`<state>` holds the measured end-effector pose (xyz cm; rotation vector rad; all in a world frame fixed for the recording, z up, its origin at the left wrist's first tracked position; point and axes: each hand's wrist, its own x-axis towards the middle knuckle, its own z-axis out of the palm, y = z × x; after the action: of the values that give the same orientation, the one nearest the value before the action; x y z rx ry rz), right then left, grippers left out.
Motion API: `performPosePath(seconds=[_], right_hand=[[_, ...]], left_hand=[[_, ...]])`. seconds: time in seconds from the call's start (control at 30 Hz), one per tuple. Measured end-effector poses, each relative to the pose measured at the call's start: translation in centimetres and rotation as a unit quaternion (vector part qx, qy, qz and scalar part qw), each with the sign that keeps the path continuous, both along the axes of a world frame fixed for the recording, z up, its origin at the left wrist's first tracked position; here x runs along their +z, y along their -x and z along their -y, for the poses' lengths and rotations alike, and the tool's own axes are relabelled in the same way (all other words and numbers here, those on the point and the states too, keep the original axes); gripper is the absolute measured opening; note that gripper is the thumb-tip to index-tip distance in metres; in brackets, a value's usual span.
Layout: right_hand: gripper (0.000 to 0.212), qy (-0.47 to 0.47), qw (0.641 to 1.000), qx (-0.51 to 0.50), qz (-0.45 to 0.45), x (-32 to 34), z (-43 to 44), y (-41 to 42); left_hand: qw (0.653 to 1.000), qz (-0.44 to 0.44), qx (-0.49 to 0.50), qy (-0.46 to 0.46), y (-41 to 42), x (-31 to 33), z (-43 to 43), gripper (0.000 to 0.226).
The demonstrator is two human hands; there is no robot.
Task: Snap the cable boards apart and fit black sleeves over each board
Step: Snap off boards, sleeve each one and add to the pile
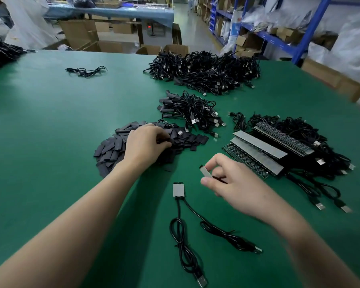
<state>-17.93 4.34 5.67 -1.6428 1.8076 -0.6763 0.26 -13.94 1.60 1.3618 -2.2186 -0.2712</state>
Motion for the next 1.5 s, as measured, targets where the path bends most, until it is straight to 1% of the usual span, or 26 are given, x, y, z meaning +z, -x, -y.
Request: performPosePath(seconds=[0.1, 0.2, 0.3, 0.43, 0.53, 0.7, 0.8, 1.0, 1.1, 1.5], right_hand=[[0.014, 0.033, 0.994, -0.045, 0.09, -2.3, 0.5, -0.3], [0.011, 0.074, 0.982, -0.085, 0.152, -3.8, 0.6, -0.5], [0.008, 0.08, 0.976, -0.083, 0.185, -4.5, 0.5, -0.5], [0.011, 0.079, 0.98, -0.054, 0.172, -5.0, -0.1, -0.6], [0.016, 0.082, 0.983, -0.047, 0.155, -5.1, -0.2, -0.8], [0.008, 0.071, 0.979, -0.039, 0.189, -5.2, -0.1, -0.7], [0.012, 0.078, 0.976, -0.039, 0.201, -5.2, -0.2, -0.5], [0.008, 0.077, 0.975, -0.041, 0.206, -5.2, -0.3, -0.5], [0.01, 0.075, 0.974, -0.048, 0.209, -5.2, -0.3, -0.6], [0.014, 0.074, 0.978, -0.063, 0.184, -5.1, -0.3, -0.9]], left_hand=[[0.992, -0.117, -0.047, 0.002, -0.5, 0.5, -2.3, 0.02], [0.976, -0.197, -0.094, -0.014, -1.0, 0.2, -5.7, 0.019], [0.968, -0.224, -0.105, -0.028, -1.7, -1.0, -8.6, 0.019], [0.963, -0.245, -0.106, -0.043, -2.4, -2.2, -10.2, 0.018], [0.962, -0.243, -0.117, -0.038, -2.6, -2.6, -10.2, 0.018], [0.964, -0.225, -0.137, -0.017, -2.5, -2.8, -10.2, 0.018], [0.965, -0.22, -0.139, -0.011, -2.4, -2.7, -9.9, 0.017], [0.968, -0.203, -0.147, -0.003, -2.6, -2.4, -10.1, 0.017], [0.969, -0.193, -0.155, 0.001, -2.7, -2.3, -10.0, 0.019], [0.972, -0.155, -0.175, -0.009, -2.9, -2.5, -10.0, 0.021]])
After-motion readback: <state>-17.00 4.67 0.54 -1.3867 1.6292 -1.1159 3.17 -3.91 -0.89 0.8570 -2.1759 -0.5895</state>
